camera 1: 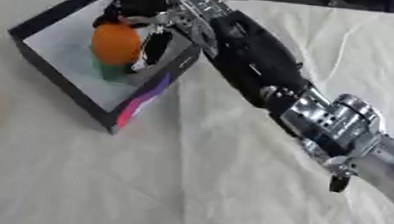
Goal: Pick up objects on the table and place them in the box.
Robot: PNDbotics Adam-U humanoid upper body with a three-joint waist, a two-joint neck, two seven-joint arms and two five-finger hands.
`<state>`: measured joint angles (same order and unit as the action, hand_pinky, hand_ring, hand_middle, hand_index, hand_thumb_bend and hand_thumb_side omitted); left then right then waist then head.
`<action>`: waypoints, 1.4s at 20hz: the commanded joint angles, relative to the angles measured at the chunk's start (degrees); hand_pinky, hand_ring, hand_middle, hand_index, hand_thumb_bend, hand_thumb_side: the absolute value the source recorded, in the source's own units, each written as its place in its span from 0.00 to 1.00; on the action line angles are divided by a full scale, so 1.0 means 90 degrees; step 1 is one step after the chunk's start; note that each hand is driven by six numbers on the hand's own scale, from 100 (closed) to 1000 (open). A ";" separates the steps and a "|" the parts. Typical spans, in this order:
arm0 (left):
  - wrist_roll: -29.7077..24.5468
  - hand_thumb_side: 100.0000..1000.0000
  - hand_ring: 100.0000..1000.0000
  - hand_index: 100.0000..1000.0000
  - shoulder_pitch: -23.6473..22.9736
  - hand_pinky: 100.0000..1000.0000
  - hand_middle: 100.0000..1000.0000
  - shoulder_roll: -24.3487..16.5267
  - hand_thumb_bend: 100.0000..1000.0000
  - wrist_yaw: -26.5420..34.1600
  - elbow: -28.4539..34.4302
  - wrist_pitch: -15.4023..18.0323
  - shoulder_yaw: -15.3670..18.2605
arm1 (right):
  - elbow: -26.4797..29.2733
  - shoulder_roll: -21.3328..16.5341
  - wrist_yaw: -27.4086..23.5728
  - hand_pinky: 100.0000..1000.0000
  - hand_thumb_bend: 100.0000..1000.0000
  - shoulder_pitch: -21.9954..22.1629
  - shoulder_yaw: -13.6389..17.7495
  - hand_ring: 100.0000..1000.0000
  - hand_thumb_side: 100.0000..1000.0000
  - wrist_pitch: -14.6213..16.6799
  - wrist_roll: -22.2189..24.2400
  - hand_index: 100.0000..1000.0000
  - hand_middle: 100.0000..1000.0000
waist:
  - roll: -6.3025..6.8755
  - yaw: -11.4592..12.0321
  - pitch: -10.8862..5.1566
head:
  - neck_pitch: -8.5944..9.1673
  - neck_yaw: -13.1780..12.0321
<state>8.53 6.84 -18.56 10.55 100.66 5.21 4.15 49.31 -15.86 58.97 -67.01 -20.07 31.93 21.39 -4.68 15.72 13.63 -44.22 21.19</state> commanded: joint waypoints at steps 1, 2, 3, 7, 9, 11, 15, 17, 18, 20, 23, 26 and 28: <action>-0.0013 0.77 0.79 0.83 0.0025 0.82 0.76 -0.0097 0.00 -0.0006 0.0084 0.0011 0.0031 | 0.0065 -0.0128 -0.0280 1.00 0.29 -0.0194 0.0123 0.86 0.67 -0.0217 -0.0159 0.96 0.78 | -0.0011 -0.0014 0.0007 | 0.0011 -0.0052; -0.0013 0.77 0.79 0.83 0.0023 0.82 0.76 -0.0096 0.00 -0.0007 0.0082 0.0011 0.0033 | 0.0089 -0.0144 -0.0352 1.00 0.29 -0.0203 0.0115 0.86 0.67 -0.0254 -0.0153 0.97 0.78 | -0.0010 -0.0019 0.0003 | 0.0011 -0.0063; -0.0013 0.77 0.79 0.83 0.0023 0.82 0.76 -0.0093 0.00 -0.0006 0.0081 0.0013 0.0035 | 0.0126 -0.0163 -0.0400 1.00 0.31 -0.0213 0.0103 0.87 0.68 -0.0279 -0.0133 0.98 0.79 | -0.0007 -0.0023 0.0000 | 0.0011 -0.0071; -0.0020 0.77 0.79 0.83 0.0020 0.82 0.76 -0.0088 0.00 -0.0004 0.0077 0.0019 0.0036 | 0.0213 -0.0186 -0.0267 1.00 0.39 -0.0199 0.0042 0.88 0.71 -0.0201 -0.0014 1.00 0.83 | 0.0004 -0.0027 -0.0005 | 0.0011 -0.0051; -0.0019 0.77 0.79 0.83 0.0014 0.82 0.76 -0.0087 0.00 -0.0004 0.0071 0.0018 0.0039 | 0.0197 -0.0184 -0.0290 1.00 0.39 -0.0187 0.0074 0.87 0.68 -0.0145 0.0007 1.00 0.82 | 0.0008 -0.0027 -0.0001 | 0.0011 -0.0053; -0.0017 0.77 0.79 0.83 0.0009 0.82 0.76 -0.0083 0.00 -0.0005 0.0066 0.0016 0.0042 | 0.0174 -0.0184 -0.0451 1.00 0.37 -0.0194 0.0135 0.86 0.61 -0.0160 0.0047 1.00 0.80 | 0.0008 -0.0025 -0.0001 | 0.0011 -0.0059; 0.0000 0.77 0.79 0.83 -0.0012 0.82 0.76 -0.0098 0.00 -0.0013 0.0066 0.0021 0.0059 | 0.0457 -0.0367 -0.1159 1.00 0.28 -0.0260 0.0171 0.83 0.46 -0.0307 0.0170 1.00 0.77 | -0.0005 -0.0071 -0.0031 | 0.0011 -0.0123; 0.0021 0.77 0.79 0.83 -0.0044 0.82 0.76 -0.0127 0.00 -0.0024 0.0066 0.0026 0.0084 | 0.0870 -0.0618 -0.1718 1.00 0.12 -0.0269 0.0171 0.81 0.28 -0.0483 0.0146 1.00 0.74 | -0.0017 -0.0132 -0.0068 | 0.0011 -0.0202; 0.0037 0.76 0.79 0.83 -0.0063 0.82 0.76 -0.0147 0.00 -0.0032 0.0066 0.0031 0.0102 | 0.1146 -0.0785 -0.2092 1.00 0.00 -0.0258 0.0175 0.80 0.18 -0.0630 0.0113 1.00 0.73 | -0.0023 -0.0165 -0.0088 | 0.0011 -0.0239; 0.0074 0.76 0.79 0.83 -0.0098 0.82 0.76 -0.0186 0.00 -0.0046 0.0070 0.0043 0.0137 | 0.1716 -0.1171 -0.2986 0.99 0.00 -0.0234 0.0206 0.81 0.05 -0.1068 0.0098 0.99 0.73 | -0.0026 -0.0231 -0.0125 | 0.0011 -0.0306; 0.0126 0.75 0.79 0.83 -0.0130 0.82 0.76 -0.0231 0.00 -0.0062 0.0091 0.0069 0.0187 | 0.2674 -0.1853 -0.4307 1.00 0.00 -0.0105 0.0320 0.82 0.11 -0.1672 0.0211 0.94 0.74 | -0.0012 -0.0332 -0.0169 | 0.0011 -0.0409; 0.0169 0.75 0.79 0.83 -0.0147 0.82 0.76 -0.0263 0.00 -0.0068 0.0111 0.0089 0.0227 | 0.3490 -0.2501 -0.5592 1.00 0.00 0.0159 0.0554 0.81 0.13 -0.2296 0.0275 0.92 0.74 | 0.0014 -0.0417 -0.0197 | 0.0011 -0.0524; 0.0195 0.75 0.79 0.83 -0.0166 0.82 0.76 -0.0276 0.00 -0.0071 0.0119 0.0100 0.0250 | 0.3937 -0.2882 -0.6520 1.00 0.00 0.0413 0.0814 0.80 0.20 -0.2760 0.0219 0.92 0.73 | 0.0044 -0.0476 -0.0214 | 0.0011 -0.0632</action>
<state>9.94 5.24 -19.20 10.29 100.66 5.95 5.72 81.28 -38.00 5.24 -62.56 -14.68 9.42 23.56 -4.68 11.39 13.54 -44.22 16.12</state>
